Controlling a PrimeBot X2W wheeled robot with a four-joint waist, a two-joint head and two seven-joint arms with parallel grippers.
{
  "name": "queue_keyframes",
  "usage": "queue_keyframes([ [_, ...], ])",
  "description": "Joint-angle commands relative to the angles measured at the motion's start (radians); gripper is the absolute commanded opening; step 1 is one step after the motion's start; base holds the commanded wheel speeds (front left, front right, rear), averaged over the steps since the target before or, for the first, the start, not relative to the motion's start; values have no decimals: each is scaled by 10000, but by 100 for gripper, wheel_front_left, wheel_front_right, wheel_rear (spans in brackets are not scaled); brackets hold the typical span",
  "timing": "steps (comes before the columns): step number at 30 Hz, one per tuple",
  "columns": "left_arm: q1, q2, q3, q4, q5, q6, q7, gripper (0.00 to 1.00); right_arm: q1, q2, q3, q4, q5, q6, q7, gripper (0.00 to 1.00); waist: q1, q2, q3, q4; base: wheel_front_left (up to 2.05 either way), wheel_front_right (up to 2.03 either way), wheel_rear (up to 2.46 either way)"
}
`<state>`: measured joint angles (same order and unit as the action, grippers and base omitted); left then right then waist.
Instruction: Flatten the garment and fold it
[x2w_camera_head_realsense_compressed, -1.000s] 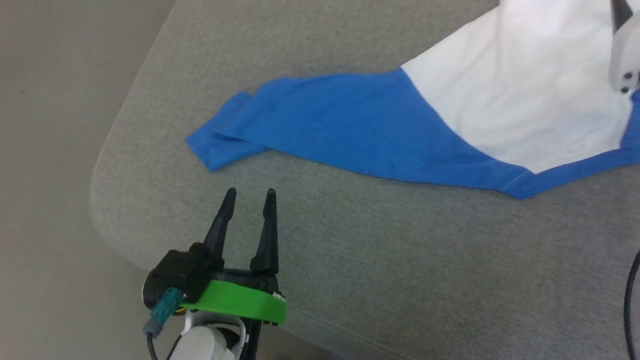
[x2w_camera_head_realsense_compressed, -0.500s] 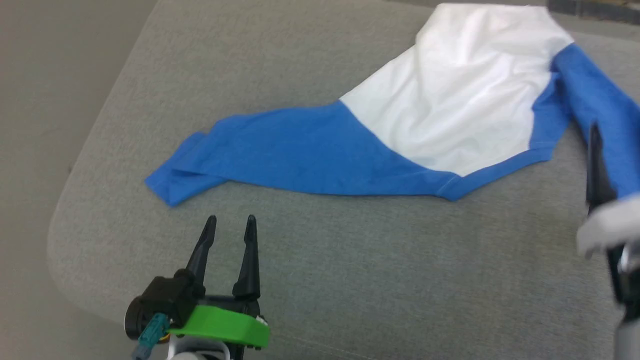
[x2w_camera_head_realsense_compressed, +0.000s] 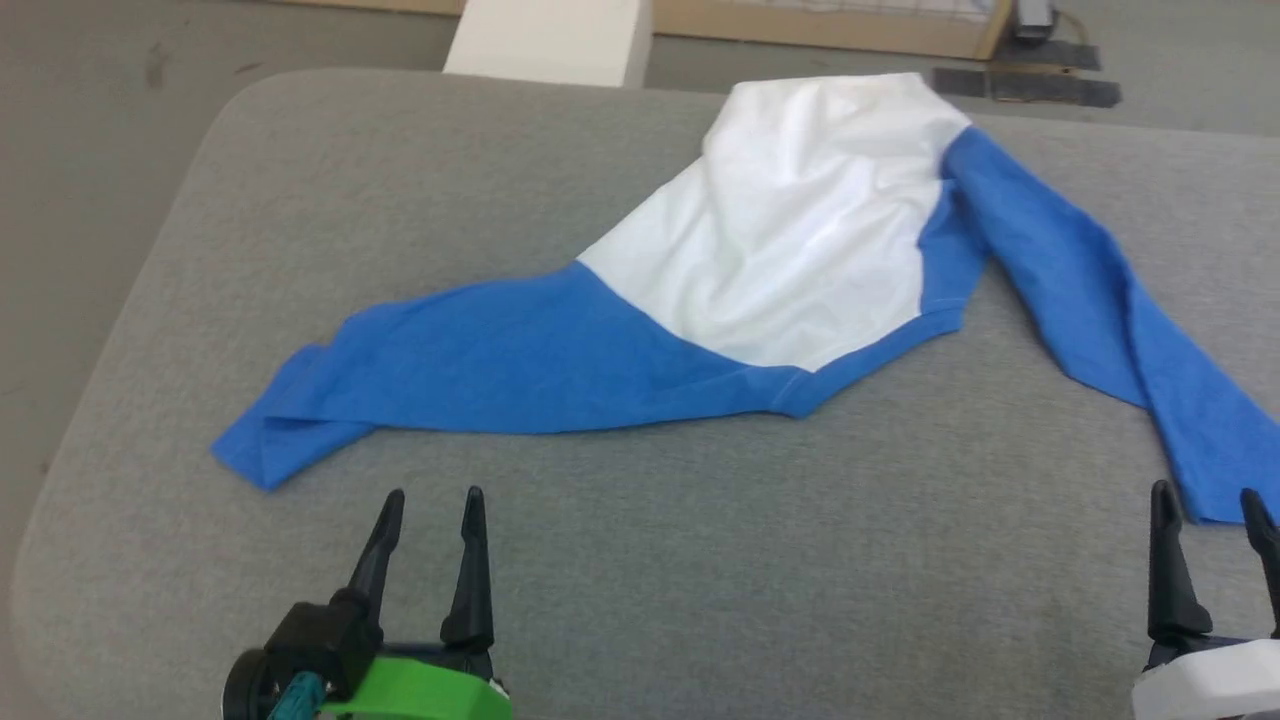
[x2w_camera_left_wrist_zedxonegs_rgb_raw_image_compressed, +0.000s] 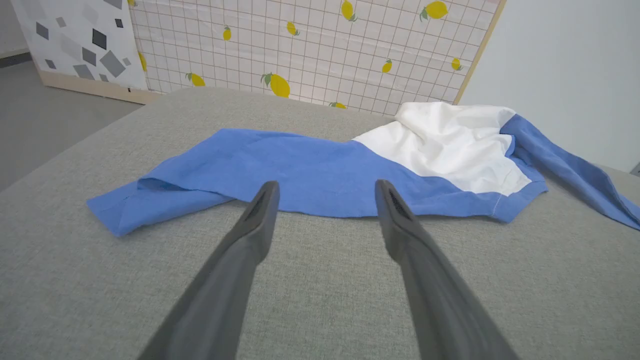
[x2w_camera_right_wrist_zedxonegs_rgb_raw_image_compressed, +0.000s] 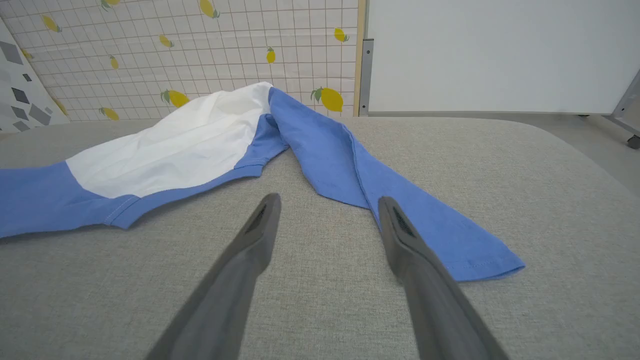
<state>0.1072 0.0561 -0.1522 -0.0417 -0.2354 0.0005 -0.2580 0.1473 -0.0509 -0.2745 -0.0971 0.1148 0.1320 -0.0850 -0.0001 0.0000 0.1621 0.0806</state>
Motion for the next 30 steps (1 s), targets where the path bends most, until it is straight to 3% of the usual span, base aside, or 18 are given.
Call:
queue_keyframes([
  [1, -305, 123, 6, 36, 176, -60, -21, 100, -59, 5, 5, -14, 3, -13, -92, 100, 1, 0, -128, -384, 0, 0, 0],
  [5, -1368, 557, -99, 345, 487, -220, 656, 100, -233, 5, 2, -113, -58, -13, -94, 100, 1, 0, 100, -552, 0, 0, 0],
  [11, -3469, 1061, -621, 1386, 744, -751, 2567, 100, -447, 6, -39, -107, -52, -13, -53, 100, 1, 0, 592, -784, 0, 0, 0],
  [19, -5052, 1287, -1293, 3670, 532, -1119, 4726, 100, -628, 6, 89, -51, -35, -13, -6, 100, 1, 0, 912, -1141, 0, 0, 0],
  [23, -5593, 1438, -1718, 5447, 341, -1224, 5896, 100, -741, 6, 108, -157, -66, -13, 128, 100, 1, 0, 1070, -1431, 0, 0, 0],
  [24, -5676, 1458, -1804, 5676, 314, -1237, 6046, 47, -754, 6, 88, -175, -63, -13, 139, 100, 1, 0, 1099, -1454, 0, 0, 0],
  [25, -5751, 1467, -1863, 5801, 292, -1246, 6062, 0, -758, 6, 74, -189, -65, -13, 146, 100, 1, 0, 1121, -1464, 0, 0, 0],
  [30, -6070, 1463, -2042, 6196, 148, -1275, 5482, 0, -788, 6, -13, -215, -75, -13, 185, 100, 1, 0, 1150, -1378, 0, 0, 0],
])
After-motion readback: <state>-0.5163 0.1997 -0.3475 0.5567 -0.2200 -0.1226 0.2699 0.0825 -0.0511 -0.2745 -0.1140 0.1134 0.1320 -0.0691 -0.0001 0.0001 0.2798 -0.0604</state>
